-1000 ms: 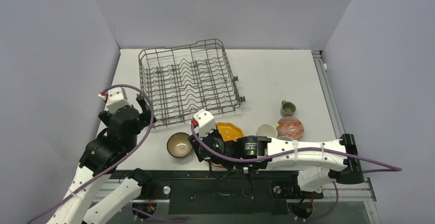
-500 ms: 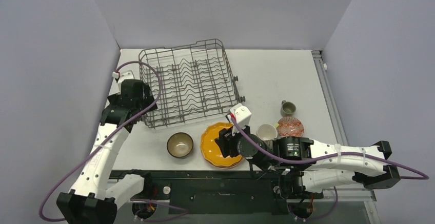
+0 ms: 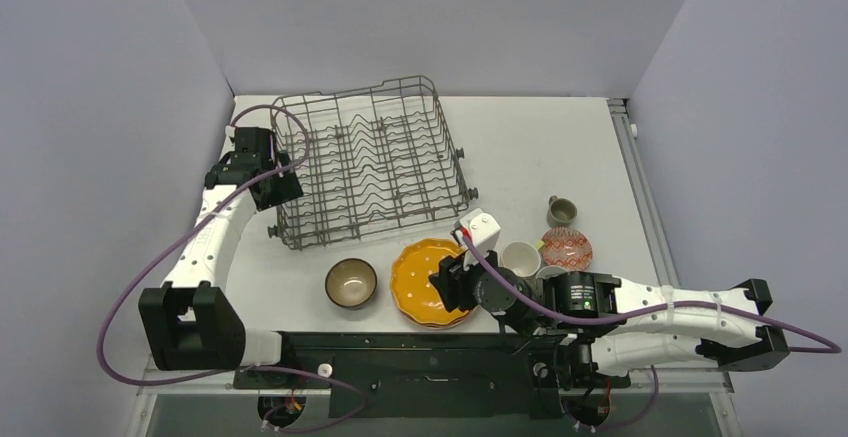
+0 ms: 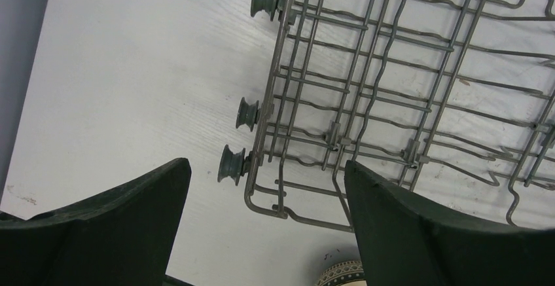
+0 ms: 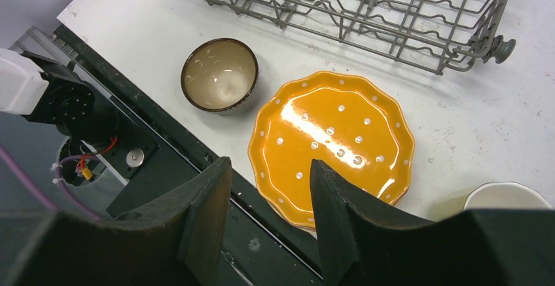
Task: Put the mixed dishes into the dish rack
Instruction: Move the dish rack to the center of the board.
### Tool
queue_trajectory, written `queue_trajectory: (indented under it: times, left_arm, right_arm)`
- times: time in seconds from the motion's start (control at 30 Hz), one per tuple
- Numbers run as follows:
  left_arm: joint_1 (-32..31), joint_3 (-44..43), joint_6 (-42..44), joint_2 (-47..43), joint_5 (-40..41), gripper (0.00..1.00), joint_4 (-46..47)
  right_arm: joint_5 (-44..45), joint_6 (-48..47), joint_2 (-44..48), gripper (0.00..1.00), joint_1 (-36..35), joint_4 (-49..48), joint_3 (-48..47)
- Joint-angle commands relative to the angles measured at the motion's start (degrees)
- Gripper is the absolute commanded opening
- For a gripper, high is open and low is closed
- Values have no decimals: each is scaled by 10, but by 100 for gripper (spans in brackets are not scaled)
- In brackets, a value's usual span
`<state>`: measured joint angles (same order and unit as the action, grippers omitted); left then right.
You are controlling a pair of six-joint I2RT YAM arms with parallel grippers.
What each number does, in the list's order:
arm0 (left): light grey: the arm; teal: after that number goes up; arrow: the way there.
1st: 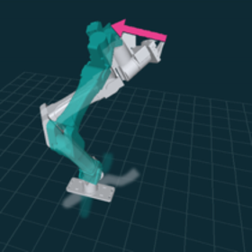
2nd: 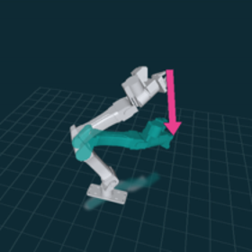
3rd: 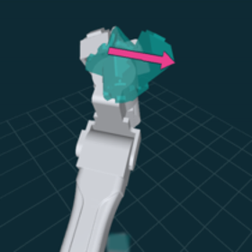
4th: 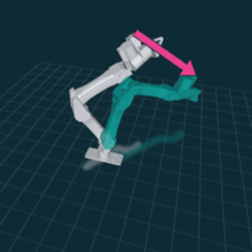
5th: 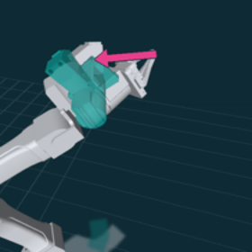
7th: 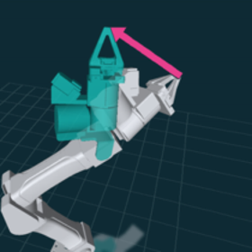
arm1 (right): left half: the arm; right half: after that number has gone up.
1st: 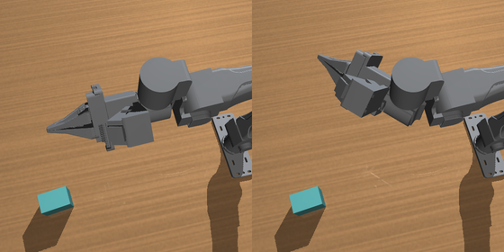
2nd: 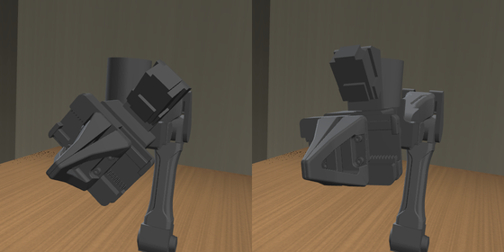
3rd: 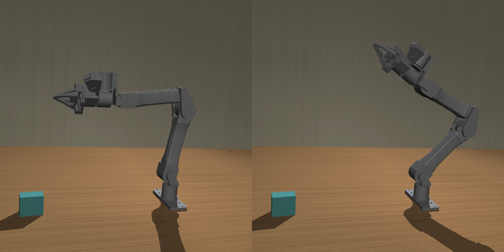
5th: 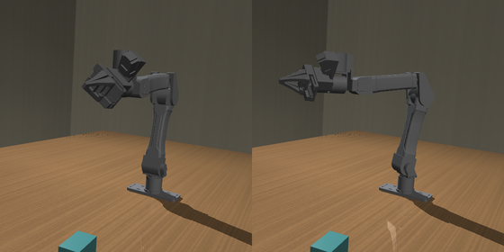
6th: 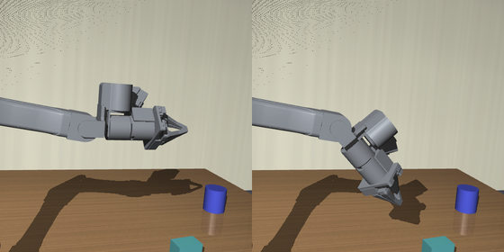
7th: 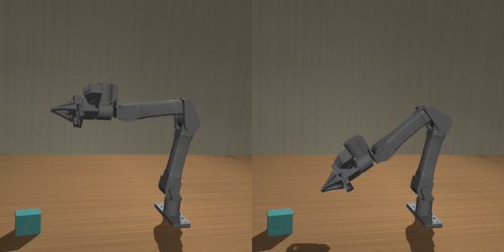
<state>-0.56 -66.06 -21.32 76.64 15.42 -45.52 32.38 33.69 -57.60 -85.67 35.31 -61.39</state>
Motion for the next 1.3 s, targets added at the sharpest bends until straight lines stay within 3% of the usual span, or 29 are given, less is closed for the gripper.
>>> queue_trajectory:
  times: [0.0,0.33,0.83,1.27]
  left_arm:
    - [21,-45,13,40,-12,84,38]
    - [22,-50,26,98,10,73,64]
    - [20,-79,36,185,9,46,77]
    - [-46,-105,60,226,44,8,87]
  right_arm:
    - [-6,-2,20,43,-6,-27,8]
    - [-15,-1,37,39,-7,-37,29]
    - [-23,5,41,34,-7,-49,47]
    - [-20,11,41,31,-7,-46,51]
